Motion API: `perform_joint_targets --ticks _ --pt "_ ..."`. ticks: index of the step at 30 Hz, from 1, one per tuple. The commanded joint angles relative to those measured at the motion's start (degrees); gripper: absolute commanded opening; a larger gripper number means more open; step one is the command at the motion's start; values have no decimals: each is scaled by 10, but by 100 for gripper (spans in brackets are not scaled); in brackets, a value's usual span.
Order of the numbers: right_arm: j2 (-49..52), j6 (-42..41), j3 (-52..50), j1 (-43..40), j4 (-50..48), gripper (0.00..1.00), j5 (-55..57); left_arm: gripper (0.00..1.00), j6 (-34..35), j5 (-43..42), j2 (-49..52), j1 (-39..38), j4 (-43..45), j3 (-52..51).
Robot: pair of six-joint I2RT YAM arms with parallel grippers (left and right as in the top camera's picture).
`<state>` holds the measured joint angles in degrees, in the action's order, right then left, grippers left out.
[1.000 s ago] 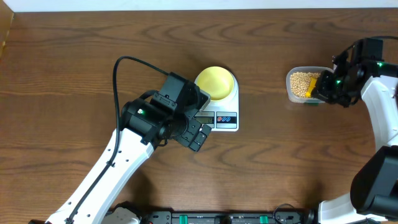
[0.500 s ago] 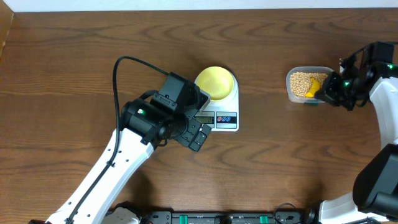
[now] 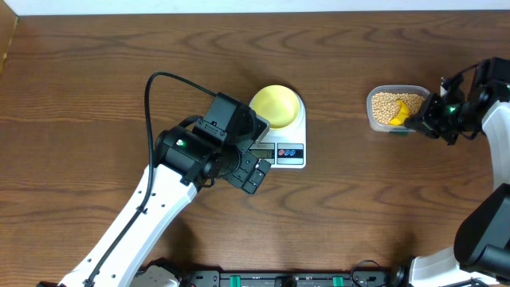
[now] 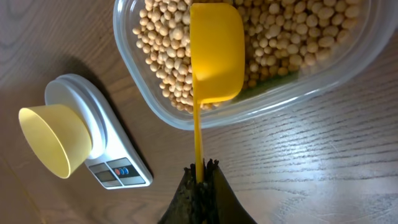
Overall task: Scoop item into bowl and weigh 50g on scale
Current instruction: 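Drag the scoop through the soybeans with the right gripper to fill it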
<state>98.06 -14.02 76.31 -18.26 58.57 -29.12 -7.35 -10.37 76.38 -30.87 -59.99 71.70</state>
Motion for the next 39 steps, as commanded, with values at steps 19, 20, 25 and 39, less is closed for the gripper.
perform_joint_targets --ticks 19,20,25,39 --pt "5 67 -6 -61 42 1 -105 98 -1 2 -5 -1 -1 7" --pt "5 69 -6 -62 45 1 -105 98 -1 2 -5 -1 -1 7" --pt "5 84 -6 -64 60 1 -105 98 -1 2 -5 -1 -1 7" --pt "5 126 -6 -98 91 1 -125 98 -1 2 -5 -1 -1 7"
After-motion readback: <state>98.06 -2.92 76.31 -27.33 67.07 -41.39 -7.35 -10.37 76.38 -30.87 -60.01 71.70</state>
